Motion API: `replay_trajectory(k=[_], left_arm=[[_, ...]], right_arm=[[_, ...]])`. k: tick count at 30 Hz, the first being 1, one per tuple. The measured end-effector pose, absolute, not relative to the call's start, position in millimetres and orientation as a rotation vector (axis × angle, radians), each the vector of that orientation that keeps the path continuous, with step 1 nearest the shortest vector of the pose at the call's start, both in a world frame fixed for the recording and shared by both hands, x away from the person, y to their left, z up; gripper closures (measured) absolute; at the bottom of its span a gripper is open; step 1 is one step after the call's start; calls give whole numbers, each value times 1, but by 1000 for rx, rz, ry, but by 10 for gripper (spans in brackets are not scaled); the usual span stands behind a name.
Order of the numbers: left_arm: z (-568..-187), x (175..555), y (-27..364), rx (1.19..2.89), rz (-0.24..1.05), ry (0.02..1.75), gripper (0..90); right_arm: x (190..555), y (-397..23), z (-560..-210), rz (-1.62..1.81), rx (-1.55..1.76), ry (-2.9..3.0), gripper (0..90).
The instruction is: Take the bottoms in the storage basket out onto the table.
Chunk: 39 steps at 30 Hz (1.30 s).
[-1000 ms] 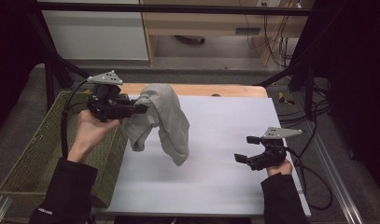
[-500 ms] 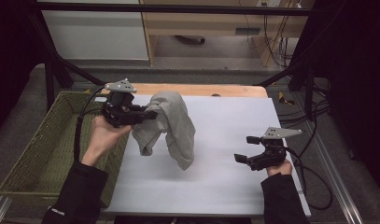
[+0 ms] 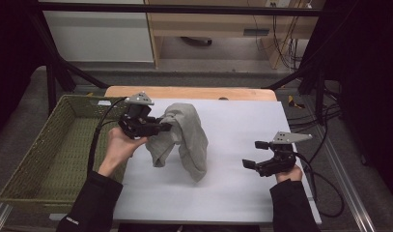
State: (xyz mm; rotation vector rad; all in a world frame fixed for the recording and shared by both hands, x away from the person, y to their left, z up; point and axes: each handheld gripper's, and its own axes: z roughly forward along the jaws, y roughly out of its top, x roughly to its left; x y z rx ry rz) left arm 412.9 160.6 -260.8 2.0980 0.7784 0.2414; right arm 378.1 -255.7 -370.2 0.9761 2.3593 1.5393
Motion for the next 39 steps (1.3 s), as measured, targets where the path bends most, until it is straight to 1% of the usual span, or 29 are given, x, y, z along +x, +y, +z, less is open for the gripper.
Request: replay_trajectory(k=[20,31,39], left_arm=[[-293,416,137,2125,238,793,753],[-316,419,125,2146,198,802,751],[-331,418,117,2167,200,808,749]], right_arm=[[378,-256,-370,1539,973,2359,40],[378,-256,-370,1537,973,2360,40],[378,-256,-370,1538,976,2360,40]])
